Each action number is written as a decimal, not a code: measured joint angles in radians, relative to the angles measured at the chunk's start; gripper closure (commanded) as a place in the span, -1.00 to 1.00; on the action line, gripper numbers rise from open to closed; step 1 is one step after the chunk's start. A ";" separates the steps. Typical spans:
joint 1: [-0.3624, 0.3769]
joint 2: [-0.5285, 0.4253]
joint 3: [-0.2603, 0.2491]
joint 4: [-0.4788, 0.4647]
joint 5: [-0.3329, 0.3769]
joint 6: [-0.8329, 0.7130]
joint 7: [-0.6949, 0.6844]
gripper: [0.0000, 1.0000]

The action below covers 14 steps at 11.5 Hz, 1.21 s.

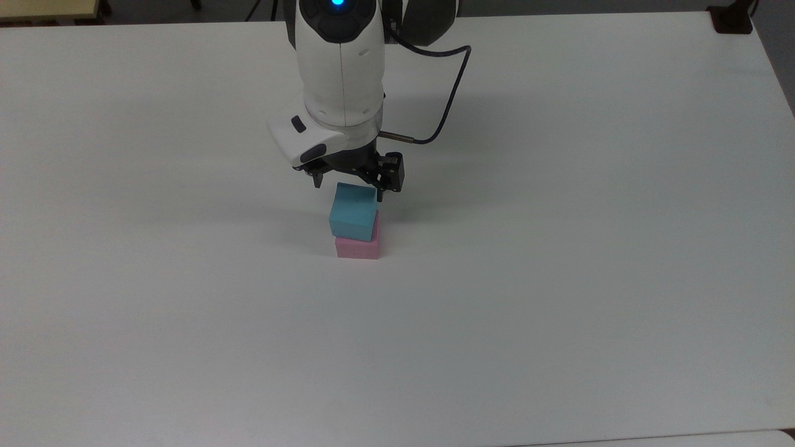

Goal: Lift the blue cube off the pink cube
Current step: 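Close the gripper around the light-blue cube, then lift the light-blue cube off the pink cube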

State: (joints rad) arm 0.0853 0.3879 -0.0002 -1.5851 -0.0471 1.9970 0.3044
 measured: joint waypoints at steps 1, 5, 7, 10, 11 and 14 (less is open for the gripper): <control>0.000 0.006 0.007 0.000 -0.010 0.000 0.001 -0.92; 0.000 0.025 0.017 0.002 -0.039 0.000 0.036 -0.21; 0.000 0.025 0.017 0.004 -0.039 0.000 0.039 -0.17; -0.011 0.025 0.016 0.028 -0.039 0.001 0.037 -0.17; -0.021 0.025 0.016 0.040 -0.040 0.001 0.016 -0.18; -0.045 0.072 0.016 0.116 -0.043 0.004 -0.025 -0.19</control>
State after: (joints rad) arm 0.0401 0.4601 0.0154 -1.4687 -0.0903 2.0010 0.2798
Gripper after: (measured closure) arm 0.405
